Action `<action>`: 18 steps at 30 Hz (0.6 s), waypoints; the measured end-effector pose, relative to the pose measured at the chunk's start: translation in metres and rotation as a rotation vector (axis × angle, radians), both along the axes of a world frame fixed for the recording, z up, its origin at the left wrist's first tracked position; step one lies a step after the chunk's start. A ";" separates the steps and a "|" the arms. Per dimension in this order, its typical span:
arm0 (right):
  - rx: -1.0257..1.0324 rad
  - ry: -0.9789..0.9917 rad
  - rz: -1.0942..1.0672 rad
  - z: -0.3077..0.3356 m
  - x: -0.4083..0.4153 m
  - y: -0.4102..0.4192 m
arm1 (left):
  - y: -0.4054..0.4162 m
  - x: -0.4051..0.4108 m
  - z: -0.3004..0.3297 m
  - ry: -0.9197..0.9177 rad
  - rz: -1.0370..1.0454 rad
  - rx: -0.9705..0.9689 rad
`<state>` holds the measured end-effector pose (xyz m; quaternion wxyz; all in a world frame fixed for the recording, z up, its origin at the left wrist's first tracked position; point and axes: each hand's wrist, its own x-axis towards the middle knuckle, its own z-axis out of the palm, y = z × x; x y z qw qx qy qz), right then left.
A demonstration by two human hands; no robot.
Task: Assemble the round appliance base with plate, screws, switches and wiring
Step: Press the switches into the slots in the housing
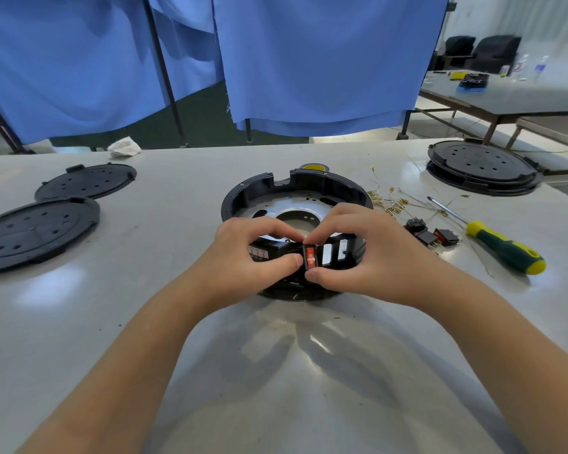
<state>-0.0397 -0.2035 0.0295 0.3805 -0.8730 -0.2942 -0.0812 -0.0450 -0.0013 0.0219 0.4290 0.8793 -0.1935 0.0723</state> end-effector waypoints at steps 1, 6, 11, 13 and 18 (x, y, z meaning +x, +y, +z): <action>-0.005 0.000 0.001 0.000 0.000 0.000 | 0.000 0.000 0.000 0.003 0.004 0.003; 0.020 0.021 0.022 0.001 0.001 -0.001 | 0.002 -0.001 0.001 0.007 -0.016 -0.013; 0.141 0.065 0.022 0.004 0.002 -0.005 | 0.008 0.002 0.001 0.016 0.012 -0.057; 0.170 0.093 0.013 0.004 0.003 -0.007 | 0.009 0.002 0.001 0.022 0.005 -0.022; 0.226 0.119 0.006 0.002 0.003 -0.007 | 0.005 0.004 -0.006 -0.032 0.056 0.161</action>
